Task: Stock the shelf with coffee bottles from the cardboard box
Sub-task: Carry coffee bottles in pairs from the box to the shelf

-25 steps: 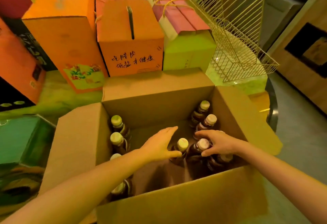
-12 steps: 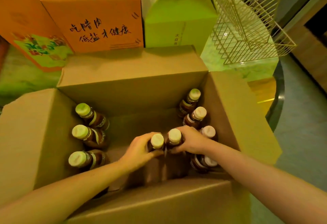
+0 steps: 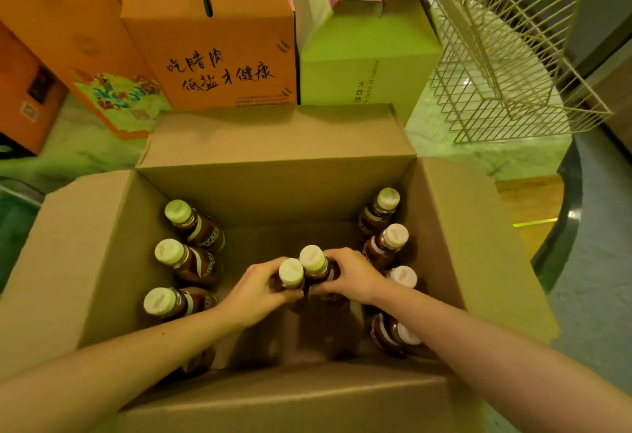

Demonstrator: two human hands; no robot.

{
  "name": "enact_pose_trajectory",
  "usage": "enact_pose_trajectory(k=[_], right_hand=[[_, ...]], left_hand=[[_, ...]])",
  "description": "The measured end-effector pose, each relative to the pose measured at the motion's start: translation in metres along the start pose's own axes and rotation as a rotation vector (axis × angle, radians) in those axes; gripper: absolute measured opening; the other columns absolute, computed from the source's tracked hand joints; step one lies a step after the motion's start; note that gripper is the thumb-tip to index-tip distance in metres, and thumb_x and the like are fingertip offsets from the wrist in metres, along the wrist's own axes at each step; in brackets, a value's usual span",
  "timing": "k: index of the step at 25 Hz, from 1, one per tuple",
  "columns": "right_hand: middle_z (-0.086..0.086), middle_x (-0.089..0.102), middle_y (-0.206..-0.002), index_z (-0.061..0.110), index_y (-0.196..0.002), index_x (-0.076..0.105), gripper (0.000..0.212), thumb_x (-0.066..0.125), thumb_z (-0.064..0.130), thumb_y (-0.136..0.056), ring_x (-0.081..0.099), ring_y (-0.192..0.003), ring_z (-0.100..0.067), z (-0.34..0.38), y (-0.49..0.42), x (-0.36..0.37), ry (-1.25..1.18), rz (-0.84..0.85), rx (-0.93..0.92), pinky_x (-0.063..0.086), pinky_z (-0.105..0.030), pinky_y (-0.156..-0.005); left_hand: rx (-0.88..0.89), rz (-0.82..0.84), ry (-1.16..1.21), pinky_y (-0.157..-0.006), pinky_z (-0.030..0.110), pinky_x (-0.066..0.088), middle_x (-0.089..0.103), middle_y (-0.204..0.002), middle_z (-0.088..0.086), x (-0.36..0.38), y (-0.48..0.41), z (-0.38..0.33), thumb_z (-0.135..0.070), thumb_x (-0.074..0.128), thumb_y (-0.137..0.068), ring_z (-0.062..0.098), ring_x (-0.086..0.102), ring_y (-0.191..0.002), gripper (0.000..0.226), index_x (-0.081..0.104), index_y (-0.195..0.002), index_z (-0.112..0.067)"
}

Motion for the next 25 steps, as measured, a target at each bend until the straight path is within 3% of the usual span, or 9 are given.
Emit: enact_pose_trajectory(k=[4, 8, 12, 14, 17, 20, 25], right_hand=[[0.002, 0.07, -0.102, 0.02, -0.101, 0.066, 0.029, 0.077, 0.015, -0.075, 0.064, -0.102, -0.012, 0.027, 0.007, -0.012, -0.219, 0.003, -0.108, 0.05, -0.036, -0.096], [-0.008, 0.071, -0.103, 0.006, -0.107, 0.066, 0.027, 0.071, 0.008, -0.08, 0.065, -0.101, -0.014, 0.075, 0.018, -0.04, -0.388, -0.013, -0.156, 0.051, -0.028, -0.093], [0.003, 0.07, -0.101, 0.023, -0.106, 0.061, 0.031, 0.07, 0.01, -0.08, 0.064, -0.1, -0.011, 0.139, 0.026, -0.073, -0.419, -0.137, -0.233, 0.049, -0.031, -0.093], [0.0, 0.069, -0.102, 0.022, -0.11, 0.057, 0.034, 0.068, 0.008, -0.081, 0.064, -0.101, -0.016, 0.17, 0.037, -0.087, -0.439, -0.185, -0.295, 0.049, -0.033, -0.094], [0.001, 0.068, -0.104, 0.018, -0.115, 0.056, 0.036, 0.065, 0.007, -0.082, 0.063, -0.101, -0.014, 0.208, 0.06, -0.103, -0.411, -0.31, -0.374, 0.05, -0.029, -0.091], [0.0, 0.068, -0.097, 0.018, -0.106, 0.059, 0.028, 0.064, 0.003, -0.083, 0.067, -0.09, -0.009, 0.24, 0.089, -0.108, -0.379, -0.484, -0.431, 0.052, -0.019, -0.077], [0.004, 0.066, -0.093, 0.019, -0.1, 0.06, 0.019, 0.06, 0.005, -0.087, 0.065, -0.081, 0.0, 0.276, 0.158, -0.094, -0.318, -0.813, -0.398, 0.052, -0.012, -0.066]], left_hand=[[-0.01, -0.029, 0.013, -0.089, 0.025, 0.049, 0.069, -0.103, -0.009, -0.032, 0.012, -0.021, -0.018, 0.074, -0.077, 0.001, 0.062, -0.099, 0.031, 0.064, -0.106, -0.023], [0.033, -0.126, 0.058, -0.088, 0.019, 0.05, 0.072, -0.099, -0.014, -0.076, 0.027, -0.062, -0.019, 0.075, -0.076, -0.002, 0.063, -0.099, 0.026, 0.068, -0.1, -0.028], [0.106, -0.249, 0.204, -0.074, 0.014, 0.051, 0.073, -0.081, -0.018, -0.119, 0.04, -0.114, -0.008, 0.071, -0.078, -0.003, 0.066, -0.085, 0.02, 0.067, -0.087, -0.026], [0.162, -0.285, 0.241, -0.071, 0.014, 0.049, 0.073, -0.079, -0.012, -0.139, 0.045, -0.143, -0.009, 0.068, -0.079, -0.001, 0.067, -0.081, 0.017, 0.066, -0.085, -0.025], [0.273, -0.262, 0.237, -0.074, 0.019, 0.048, 0.07, -0.089, -0.008, -0.162, 0.05, -0.188, -0.017, 0.066, -0.08, 0.0, 0.066, -0.082, 0.012, 0.065, -0.089, -0.025], [0.394, -0.197, 0.245, -0.071, 0.015, 0.048, 0.068, -0.09, -0.008, -0.179, 0.058, -0.231, -0.017, 0.063, -0.083, -0.003, 0.065, -0.08, 0.011, 0.063, -0.092, -0.025], [0.569, -0.017, 0.152, -0.072, 0.017, 0.048, 0.066, -0.092, 0.0, -0.188, 0.083, -0.28, -0.014, 0.057, -0.089, 0.007, 0.063, -0.084, 0.012, 0.06, -0.1, -0.013]])
Point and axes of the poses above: each hand's wrist, its own y-axis away from the middle knuckle, its own x-axis out of the palm, z = x × y, the point moved 2 cm from there along -y, towards the middle knuckle
